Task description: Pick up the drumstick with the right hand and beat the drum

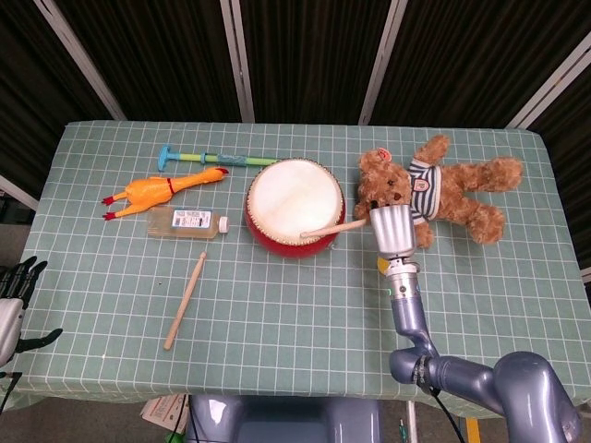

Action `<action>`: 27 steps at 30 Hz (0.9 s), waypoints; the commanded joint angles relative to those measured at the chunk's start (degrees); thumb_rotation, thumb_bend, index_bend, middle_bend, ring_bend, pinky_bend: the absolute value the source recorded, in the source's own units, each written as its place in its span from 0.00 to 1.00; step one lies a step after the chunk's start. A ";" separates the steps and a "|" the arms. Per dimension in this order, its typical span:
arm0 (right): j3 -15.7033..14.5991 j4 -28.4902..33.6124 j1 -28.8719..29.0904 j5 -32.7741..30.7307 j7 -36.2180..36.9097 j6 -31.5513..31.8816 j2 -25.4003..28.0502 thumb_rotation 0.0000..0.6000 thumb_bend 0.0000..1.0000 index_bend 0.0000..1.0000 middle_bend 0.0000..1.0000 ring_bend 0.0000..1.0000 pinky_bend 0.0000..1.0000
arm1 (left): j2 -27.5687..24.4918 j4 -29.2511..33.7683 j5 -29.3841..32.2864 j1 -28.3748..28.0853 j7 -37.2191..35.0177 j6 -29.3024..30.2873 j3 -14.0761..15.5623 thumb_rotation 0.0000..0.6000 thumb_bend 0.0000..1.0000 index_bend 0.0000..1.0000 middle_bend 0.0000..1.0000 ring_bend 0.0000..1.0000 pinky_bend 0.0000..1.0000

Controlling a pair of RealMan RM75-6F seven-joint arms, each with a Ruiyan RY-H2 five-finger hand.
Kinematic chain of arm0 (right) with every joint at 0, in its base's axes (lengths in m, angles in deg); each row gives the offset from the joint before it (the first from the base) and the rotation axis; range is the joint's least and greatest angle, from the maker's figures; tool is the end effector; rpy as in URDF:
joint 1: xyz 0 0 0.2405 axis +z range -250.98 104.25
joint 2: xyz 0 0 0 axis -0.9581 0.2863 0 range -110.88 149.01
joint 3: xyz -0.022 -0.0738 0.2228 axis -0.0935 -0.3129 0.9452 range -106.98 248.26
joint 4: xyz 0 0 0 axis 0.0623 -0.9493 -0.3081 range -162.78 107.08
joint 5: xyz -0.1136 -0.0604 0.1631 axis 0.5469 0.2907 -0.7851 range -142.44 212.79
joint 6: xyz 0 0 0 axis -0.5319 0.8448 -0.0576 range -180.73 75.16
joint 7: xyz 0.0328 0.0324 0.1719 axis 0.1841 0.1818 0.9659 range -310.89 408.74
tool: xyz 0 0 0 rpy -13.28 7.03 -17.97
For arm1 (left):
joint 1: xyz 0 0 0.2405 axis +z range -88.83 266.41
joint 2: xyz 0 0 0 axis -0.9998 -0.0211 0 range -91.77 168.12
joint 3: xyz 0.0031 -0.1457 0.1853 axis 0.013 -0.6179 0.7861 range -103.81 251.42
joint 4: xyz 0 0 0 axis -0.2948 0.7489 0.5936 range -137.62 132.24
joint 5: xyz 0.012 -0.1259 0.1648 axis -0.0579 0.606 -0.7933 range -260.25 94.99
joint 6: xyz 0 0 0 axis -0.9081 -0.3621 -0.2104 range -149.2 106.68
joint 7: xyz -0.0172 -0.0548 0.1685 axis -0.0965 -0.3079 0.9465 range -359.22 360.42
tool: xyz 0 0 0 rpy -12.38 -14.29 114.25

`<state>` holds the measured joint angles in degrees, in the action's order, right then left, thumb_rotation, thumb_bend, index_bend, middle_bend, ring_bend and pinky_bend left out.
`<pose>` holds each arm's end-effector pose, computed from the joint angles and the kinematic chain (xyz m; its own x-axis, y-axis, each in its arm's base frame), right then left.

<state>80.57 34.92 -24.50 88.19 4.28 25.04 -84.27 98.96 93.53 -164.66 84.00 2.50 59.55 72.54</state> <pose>-0.1353 -0.4076 -0.0010 0.7475 0.1491 0.6473 -0.6494 -0.0408 0.7594 -0.3024 0.2052 0.1511 0.4072 0.1072 0.9070 0.9083 0.0560 -0.4145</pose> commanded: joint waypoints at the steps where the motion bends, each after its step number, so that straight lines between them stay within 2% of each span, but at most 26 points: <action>1: 11.48 4.53 0.20 -1.40 7.15 2.46 -1.49 1.00 0.56 0.93 1.00 1.00 0.94 | 0.01 0.05 0.10 0.03 0.00 -0.02 0.01 1.00 0.01 0.00 0.00 0.00 0.03; 5: 16.50 9.81 -0.65 -1.83 10.86 4.42 0.99 1.00 0.56 0.93 1.00 1.00 0.94 | -0.04 0.30 0.26 0.04 0.04 -0.10 0.01 1.00 0.01 0.00 0.00 0.00 0.03; 9: 19.05 14.00 -1.91 -2.08 11.87 5.86 3.62 1.00 0.56 0.93 1.00 1.00 0.94 | -0.05 0.49 0.36 0.04 0.23 -0.18 0.05 1.00 0.01 0.00 0.00 0.00 0.03; 12: 22.20 17.74 -3.23 -5.12 13.58 6.10 4.80 1.00 0.56 0.93 1.00 1.00 0.94 | -0.08 0.65 0.55 0.04 0.22 -0.27 0.01 1.00 0.01 0.00 0.00 0.00 0.03; 19: 31.98 25.83 -5.73 -14.98 20.77 5.65 6.01 1.00 0.56 0.93 1.00 1.00 0.94 | -0.07 0.80 0.57 0.09 0.41 -0.10 -0.03 1.00 0.01 0.00 0.00 0.00 0.03; 22: 32.06 25.79 -5.86 -15.97 20.79 5.33 6.32 1.00 0.56 0.93 1.00 1.00 0.94 | -0.06 0.83 0.61 0.07 0.40 -0.12 -0.05 1.00 0.01 0.00 0.00 0.00 0.03; 27: 29.02 22.31 -5.03 -16.13 19.46 4.15 5.14 1.00 0.56 0.93 1.00 1.00 0.94 | -0.16 0.90 0.72 0.04 0.15 -0.30 -0.04 1.00 0.01 0.00 0.00 0.00 0.03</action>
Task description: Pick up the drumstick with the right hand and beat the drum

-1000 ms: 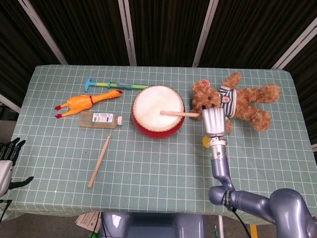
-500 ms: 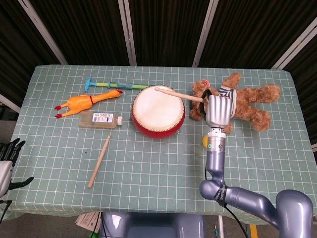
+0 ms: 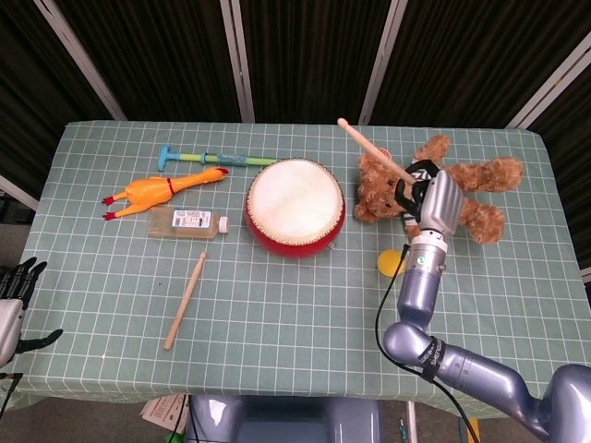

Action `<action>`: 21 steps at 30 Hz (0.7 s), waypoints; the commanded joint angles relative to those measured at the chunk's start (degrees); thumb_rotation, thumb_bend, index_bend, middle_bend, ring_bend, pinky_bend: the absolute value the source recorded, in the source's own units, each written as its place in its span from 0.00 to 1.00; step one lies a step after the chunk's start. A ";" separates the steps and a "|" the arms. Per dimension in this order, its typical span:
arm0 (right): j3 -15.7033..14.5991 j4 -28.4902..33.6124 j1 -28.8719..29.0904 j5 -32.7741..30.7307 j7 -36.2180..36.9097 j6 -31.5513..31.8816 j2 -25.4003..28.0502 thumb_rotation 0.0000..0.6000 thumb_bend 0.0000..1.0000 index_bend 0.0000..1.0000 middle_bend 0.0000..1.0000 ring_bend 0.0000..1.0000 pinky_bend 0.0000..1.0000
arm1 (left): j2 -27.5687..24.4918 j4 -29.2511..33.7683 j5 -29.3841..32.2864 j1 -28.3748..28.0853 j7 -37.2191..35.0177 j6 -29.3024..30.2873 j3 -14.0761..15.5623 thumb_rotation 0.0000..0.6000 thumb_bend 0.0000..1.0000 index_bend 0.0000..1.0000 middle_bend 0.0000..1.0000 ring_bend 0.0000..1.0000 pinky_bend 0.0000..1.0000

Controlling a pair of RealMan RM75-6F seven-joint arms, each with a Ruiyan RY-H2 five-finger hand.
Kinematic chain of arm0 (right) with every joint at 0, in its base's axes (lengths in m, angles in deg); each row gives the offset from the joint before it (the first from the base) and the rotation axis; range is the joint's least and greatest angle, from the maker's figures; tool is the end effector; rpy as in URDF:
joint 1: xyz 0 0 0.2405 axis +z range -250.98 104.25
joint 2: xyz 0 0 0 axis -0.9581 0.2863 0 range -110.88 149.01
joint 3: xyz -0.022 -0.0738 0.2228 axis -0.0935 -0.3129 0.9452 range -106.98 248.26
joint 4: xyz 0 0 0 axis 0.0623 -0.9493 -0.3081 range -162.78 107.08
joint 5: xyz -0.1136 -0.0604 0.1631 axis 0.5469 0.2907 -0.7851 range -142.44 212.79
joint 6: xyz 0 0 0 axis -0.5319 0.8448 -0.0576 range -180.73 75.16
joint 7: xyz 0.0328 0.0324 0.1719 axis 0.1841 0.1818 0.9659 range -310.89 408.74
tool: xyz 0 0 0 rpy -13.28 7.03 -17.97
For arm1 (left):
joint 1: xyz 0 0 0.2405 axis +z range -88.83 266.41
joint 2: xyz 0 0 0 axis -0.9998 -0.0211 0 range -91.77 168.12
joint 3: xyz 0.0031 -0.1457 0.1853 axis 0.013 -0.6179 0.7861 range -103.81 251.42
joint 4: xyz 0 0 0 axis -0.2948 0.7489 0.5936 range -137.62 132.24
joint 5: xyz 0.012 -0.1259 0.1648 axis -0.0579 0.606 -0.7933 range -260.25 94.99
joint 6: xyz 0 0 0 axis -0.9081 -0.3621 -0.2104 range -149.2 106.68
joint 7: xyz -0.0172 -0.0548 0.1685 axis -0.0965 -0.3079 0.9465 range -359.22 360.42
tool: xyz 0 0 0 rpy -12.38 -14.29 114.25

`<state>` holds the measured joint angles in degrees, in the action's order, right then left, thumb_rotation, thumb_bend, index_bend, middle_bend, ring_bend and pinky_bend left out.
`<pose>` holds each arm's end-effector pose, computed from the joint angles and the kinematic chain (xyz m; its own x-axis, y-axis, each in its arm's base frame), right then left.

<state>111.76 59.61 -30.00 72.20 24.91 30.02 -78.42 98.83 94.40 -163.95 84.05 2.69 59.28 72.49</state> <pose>-0.1135 -0.4196 0.0925 -0.1511 0.2622 0.9531 -0.9549 0.2104 -0.2093 -0.3019 0.2047 0.1503 0.3962 0.1129 0.9112 0.9119 0.0677 -0.4048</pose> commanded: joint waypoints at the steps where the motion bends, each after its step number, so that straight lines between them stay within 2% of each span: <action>1: -3.52 -3.54 0.75 0.58 -2.11 -1.00 -0.91 1.00 0.56 0.93 1.00 1.00 0.94 | -0.05 0.04 0.03 -0.01 -0.08 -0.05 0.01 1.00 0.01 0.00 0.00 0.00 0.03; 4: -10.90 -9.57 1.92 5.40 -6.97 -1.68 -2.04 1.00 0.56 0.93 1.00 1.00 0.94 | -0.11 0.10 0.23 -0.06 -0.25 -0.25 -0.03 1.00 0.01 0.00 0.00 0.00 0.03; 5: -14.55 -12.51 2.45 7.98 -9.55 -2.02 -2.63 1.00 0.56 0.93 1.00 1.00 0.94 | -0.14 0.11 0.30 -0.09 -0.27 -0.37 -0.02 1.00 0.01 0.00 0.00 0.00 0.03; 6: -16.86 -14.56 2.76 9.77 -11.19 -2.13 -3.06 1.00 0.56 0.93 1.00 1.00 0.94 | -0.16 0.12 0.32 -0.10 -0.25 -0.42 -0.01 1.00 0.01 0.00 0.00 0.00 0.03; 8: -25.84 -21.78 3.86 16.46 -18.80 -3.27 -4.14 1.00 0.56 0.93 1.00 1.00 0.94 | -0.16 0.16 0.33 -0.13 -0.15 -0.44 -0.01 1.00 0.01 0.00 0.00 0.00 0.03; 10: -31.41 -26.20 4.25 20.73 -23.60 -4.39 -5.20 1.00 0.56 0.93 1.00 1.00 0.94 | -0.08 0.03 0.21 -0.09 0.27 -0.10 -0.10 1.00 0.01 0.00 0.00 0.00 0.03; 11: -32.83 -27.27 4.20 21.91 -24.19 -5.19 -5.99 1.00 0.56 0.93 1.00 1.00 0.94 | 0.03 -0.05 0.05 -0.05 0.45 0.15 -0.11 1.00 0.01 0.00 0.00 0.00 0.03; 13: -33.04 -28.00 3.92 22.44 -24.06 -5.60 -7.28 1.00 0.56 0.93 1.00 1.00 0.94 | 0.15 -0.09 -0.07 0.01 0.62 0.22 -0.01 1.00 0.01 0.00 0.00 0.00 0.03; 15: -31.78 -27.85 3.84 22.00 -23.85 -5.60 -8.20 1.00 0.56 0.93 1.00 1.00 0.94 | 0.19 -0.06 -0.11 0.04 0.69 0.28 0.01 1.00 0.01 0.00 0.00 0.00 0.03; 21: -23.51 -22.36 4.23 19.72 -22.10 -2.37 -7.40 1.00 0.56 0.93 1.00 1.00 0.94 | 0.44 -0.42 -0.66 0.47 0.62 1.38 0.04 1.00 0.01 0.00 0.00 0.00 0.03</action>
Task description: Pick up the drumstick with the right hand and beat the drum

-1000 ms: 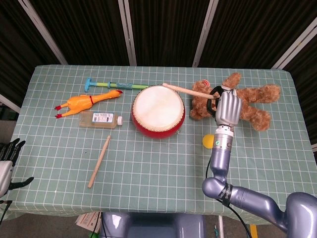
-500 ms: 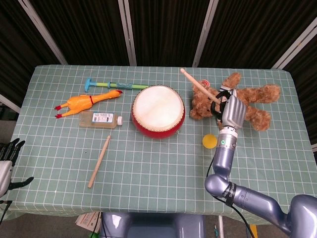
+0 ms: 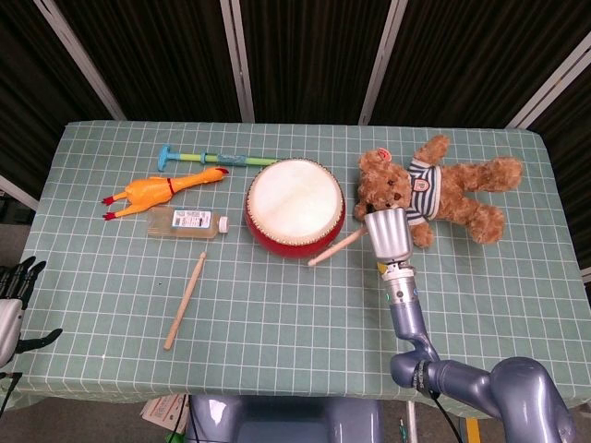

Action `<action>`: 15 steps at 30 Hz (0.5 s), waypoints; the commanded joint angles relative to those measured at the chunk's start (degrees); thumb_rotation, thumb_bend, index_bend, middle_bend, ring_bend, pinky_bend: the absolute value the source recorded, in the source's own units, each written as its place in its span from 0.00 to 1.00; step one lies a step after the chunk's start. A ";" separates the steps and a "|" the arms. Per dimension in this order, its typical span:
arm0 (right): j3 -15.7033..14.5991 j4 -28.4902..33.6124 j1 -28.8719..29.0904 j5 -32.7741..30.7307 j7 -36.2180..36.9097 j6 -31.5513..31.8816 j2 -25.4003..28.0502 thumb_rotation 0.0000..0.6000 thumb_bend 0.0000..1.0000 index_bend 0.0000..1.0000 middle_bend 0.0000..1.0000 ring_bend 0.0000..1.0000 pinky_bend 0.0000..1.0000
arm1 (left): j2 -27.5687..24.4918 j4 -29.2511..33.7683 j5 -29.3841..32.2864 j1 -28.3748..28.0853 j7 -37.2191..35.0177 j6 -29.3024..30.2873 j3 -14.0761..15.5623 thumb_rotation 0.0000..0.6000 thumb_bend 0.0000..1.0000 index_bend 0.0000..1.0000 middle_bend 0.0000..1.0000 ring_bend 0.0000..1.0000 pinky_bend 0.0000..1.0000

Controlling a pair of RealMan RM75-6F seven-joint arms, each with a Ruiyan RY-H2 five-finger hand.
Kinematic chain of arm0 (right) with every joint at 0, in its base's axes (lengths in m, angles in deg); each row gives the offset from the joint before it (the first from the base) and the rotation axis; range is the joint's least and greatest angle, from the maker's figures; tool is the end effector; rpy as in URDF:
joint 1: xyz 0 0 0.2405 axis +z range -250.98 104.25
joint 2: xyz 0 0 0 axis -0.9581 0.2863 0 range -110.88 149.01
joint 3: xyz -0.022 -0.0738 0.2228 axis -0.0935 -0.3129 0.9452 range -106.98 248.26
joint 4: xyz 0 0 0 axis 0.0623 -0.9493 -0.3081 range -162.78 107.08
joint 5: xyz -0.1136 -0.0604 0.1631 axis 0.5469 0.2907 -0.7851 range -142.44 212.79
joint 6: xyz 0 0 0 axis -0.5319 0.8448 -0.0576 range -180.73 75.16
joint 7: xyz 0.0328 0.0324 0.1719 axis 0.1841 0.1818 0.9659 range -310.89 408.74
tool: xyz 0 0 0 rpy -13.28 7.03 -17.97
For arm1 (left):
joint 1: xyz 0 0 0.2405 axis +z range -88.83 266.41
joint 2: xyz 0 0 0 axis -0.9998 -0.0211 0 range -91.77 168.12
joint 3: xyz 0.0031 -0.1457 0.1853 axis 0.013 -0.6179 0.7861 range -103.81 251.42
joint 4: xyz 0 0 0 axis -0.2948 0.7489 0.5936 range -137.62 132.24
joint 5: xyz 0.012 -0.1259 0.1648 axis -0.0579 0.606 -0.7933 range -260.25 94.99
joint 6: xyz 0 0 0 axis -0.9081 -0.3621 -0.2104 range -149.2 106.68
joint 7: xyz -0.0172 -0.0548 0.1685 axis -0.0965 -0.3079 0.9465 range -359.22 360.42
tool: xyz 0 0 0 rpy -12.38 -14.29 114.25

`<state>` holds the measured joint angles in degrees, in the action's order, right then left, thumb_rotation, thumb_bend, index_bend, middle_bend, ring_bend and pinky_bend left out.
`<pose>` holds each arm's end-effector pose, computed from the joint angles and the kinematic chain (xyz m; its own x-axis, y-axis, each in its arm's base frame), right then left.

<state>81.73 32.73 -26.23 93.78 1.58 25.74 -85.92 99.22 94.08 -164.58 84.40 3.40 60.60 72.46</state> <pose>-0.1309 -0.4032 -0.0025 0.7794 0.2073 0.5912 -0.5962 -0.0448 0.8016 -0.3003 0.2036 0.1519 0.4096 0.0925 0.9076 0.9073 0.0621 -0.4158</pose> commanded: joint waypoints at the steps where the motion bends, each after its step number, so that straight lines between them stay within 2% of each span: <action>1: 7.90 6.39 0.32 -2.01 2.00 2.64 0.75 1.00 0.56 0.93 1.00 1.00 0.94 | 0.02 -0.07 0.15 0.15 -0.18 -0.06 0.08 1.00 0.01 0.00 0.00 0.00 0.03; 6: 10.05 13.64 -1.62 -0.74 4.81 5.65 4.45 1.00 0.56 0.93 1.00 1.00 0.94 | -0.13 0.08 0.30 0.36 -0.20 0.15 0.09 1.00 0.01 0.00 0.00 0.00 0.03; 11: 8.41 24.21 -6.53 -0.80 4.91 6.88 11.16 1.00 0.56 0.93 1.00 1.00 0.94 | -0.12 0.16 0.28 0.63 -0.12 0.62 0.07 1.00 0.01 0.00 0.00 0.00 0.03; 15: 6.09 29.78 -10.06 -0.66 4.72 7.09 16.19 1.00 0.56 0.93 1.00 1.00 0.94 | -0.16 0.38 0.60 0.64 -0.06 0.36 0.06 1.00 0.01 0.00 0.00 0.00 0.03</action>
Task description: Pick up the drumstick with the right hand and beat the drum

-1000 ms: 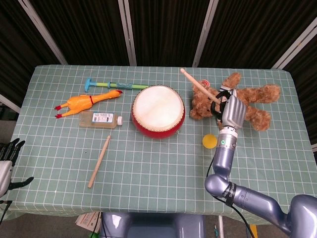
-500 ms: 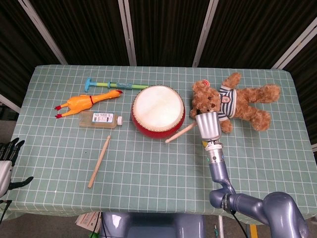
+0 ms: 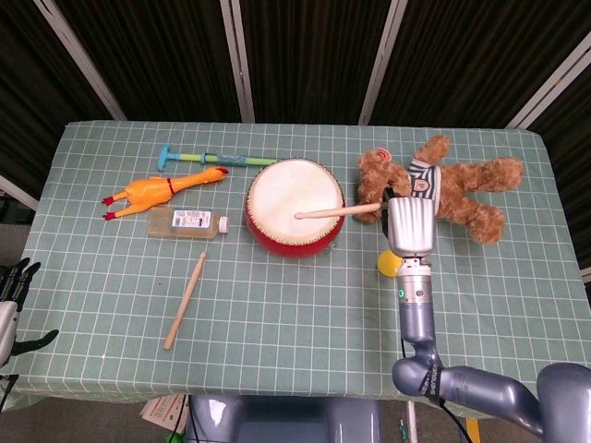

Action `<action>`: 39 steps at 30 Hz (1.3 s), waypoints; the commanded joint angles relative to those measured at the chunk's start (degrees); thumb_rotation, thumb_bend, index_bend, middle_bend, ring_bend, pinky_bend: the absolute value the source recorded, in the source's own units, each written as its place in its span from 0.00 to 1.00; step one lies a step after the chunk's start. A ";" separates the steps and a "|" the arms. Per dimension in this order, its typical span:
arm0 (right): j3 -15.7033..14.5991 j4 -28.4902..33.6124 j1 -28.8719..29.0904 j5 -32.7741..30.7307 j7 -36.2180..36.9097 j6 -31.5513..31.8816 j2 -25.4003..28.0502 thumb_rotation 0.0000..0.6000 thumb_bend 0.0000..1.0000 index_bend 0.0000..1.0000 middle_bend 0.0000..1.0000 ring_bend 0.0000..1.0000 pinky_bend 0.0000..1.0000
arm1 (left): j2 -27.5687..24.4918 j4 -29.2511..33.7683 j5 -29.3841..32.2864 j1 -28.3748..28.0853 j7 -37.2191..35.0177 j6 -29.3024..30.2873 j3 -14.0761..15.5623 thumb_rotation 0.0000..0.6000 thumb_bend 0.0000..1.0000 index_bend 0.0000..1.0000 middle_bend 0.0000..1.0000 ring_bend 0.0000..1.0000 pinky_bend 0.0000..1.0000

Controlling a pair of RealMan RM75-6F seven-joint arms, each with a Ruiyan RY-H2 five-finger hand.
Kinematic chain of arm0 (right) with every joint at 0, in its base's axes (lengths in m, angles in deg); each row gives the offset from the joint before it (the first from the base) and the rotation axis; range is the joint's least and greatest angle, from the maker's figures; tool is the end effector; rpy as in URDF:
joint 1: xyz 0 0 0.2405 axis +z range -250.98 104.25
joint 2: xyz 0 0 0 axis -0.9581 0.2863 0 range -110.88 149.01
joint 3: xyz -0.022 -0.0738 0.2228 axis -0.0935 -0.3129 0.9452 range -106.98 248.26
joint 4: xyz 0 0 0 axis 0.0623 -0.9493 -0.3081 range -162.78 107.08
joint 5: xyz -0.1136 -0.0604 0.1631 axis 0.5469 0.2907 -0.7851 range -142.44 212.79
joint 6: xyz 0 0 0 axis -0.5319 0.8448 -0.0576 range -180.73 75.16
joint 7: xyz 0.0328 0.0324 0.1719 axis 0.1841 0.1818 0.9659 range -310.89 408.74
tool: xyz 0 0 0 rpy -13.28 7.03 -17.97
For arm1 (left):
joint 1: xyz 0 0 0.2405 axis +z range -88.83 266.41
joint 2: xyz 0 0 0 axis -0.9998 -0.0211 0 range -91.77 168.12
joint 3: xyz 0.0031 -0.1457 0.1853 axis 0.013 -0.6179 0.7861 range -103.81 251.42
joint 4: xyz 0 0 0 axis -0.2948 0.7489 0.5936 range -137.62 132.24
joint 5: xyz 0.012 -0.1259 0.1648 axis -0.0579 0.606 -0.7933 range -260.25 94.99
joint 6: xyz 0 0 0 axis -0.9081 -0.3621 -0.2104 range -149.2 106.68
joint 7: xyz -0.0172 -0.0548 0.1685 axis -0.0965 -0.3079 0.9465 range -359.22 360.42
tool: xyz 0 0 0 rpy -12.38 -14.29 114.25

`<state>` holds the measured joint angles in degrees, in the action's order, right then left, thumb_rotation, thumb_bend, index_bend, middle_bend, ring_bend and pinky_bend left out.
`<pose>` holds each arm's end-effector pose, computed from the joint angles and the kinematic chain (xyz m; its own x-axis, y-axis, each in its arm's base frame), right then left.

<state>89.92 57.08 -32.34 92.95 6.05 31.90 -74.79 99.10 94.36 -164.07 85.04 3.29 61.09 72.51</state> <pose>-0.1160 -0.3826 0.0639 0.5265 0.2297 0.8186 -0.8423 0.0100 0.5389 -0.3028 0.2000 0.1539 0.4040 0.0898 0.9103 0.9080 0.0815 -0.4110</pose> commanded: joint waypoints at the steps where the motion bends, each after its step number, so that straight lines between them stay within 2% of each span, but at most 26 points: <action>1: -2.78 6.98 -4.98 0.34 0.59 1.01 6.43 1.00 0.56 0.93 1.00 1.00 0.94 | -0.07 0.16 0.14 -0.03 0.13 -0.20 0.02 1.00 0.01 0.00 0.00 0.00 0.03; 6: -6.38 13.35 -10.08 0.25 3.21 1.61 11.27 1.00 0.56 0.93 1.00 1.00 0.94 | 0.00 0.26 0.08 -0.01 0.43 -0.07 -0.03 1.00 0.01 0.00 0.00 0.00 0.03; 10: -11.10 15.88 -13.60 1.76 4.53 1.46 13.81 1.00 0.56 0.93 1.00 1.00 0.94 | 0.13 0.33 0.12 0.04 0.76 0.08 -0.08 1.00 0.01 0.00 0.00 0.00 0.03; 14: -15.82 16.84 -16.45 3.09 4.92 0.98 14.40 1.00 0.56 0.93 1.00 1.00 0.94 | 0.32 0.43 0.31 0.00 1.14 0.07 -0.19 1.00 0.01 0.00 0.00 0.00 0.03; 17: -17.63 16.39 -17.81 3.57 5.32 0.78 13.43 1.00 0.56 0.93 1.00 1.00 0.94 | 0.38 0.53 0.51 -0.03 1.34 0.01 -0.28 1.00 0.01 0.00 0.00 0.00 0.03; 21: -17.88 14.24 -18.67 3.03 5.88 0.20 10.61 1.00 0.56 0.93 1.00 1.00 0.94 | 0.44 0.57 0.47 -0.04 1.69 0.03 -0.26 1.00 0.01 0.00 0.00 0.00 0.03; 26: -16.02 12.12 -18.91 0.30 5.65 -1.01 7.02 1.00 0.56 0.91 1.00 1.00 0.94 | 0.40 0.65 0.66 0.04 1.49 0.09 -0.35 1.00 0.01 0.00 0.00 0.00 0.03; 30: -15.21 12.02 -18.75 -1.80 3.77 -2.21 5.30 1.00 0.56 0.84 1.00 1.00 0.94 | 0.37 0.58 0.55 -0.01 1.37 -0.02 -0.33 1.00 0.01 0.00 0.00 0.00 0.03; 35: -16.30 11.22 -18.93 -3.60 -0.15 -3.18 3.47 1.00 0.56 0.78 1.00 1.00 0.94 | 0.27 0.55 0.51 -0.04 1.05 -0.23 -0.28 1.00 0.01 0.00 0.00 0.00 0.03; 37: -16.31 11.11 -19.06 -4.21 -0.99 -3.37 3.15 1.00 0.56 0.73 1.00 1.00 0.94 | 0.23 0.54 0.46 -0.05 0.97 -0.25 -0.27 1.00 0.01 0.00 0.00 0.00 0.03; 39: -16.31 11.12 -19.09 -4.27 -1.26 -3.72 3.10 1.00 0.56 0.65 1.00 1.00 0.94 | 0.23 0.55 0.41 -0.08 0.94 -0.30 -0.26 1.00 0.01 0.00 0.00 0.00 0.03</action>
<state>73.65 68.25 -51.38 88.70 4.83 28.35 -71.62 99.33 94.92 -163.67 84.97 4.23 60.81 72.25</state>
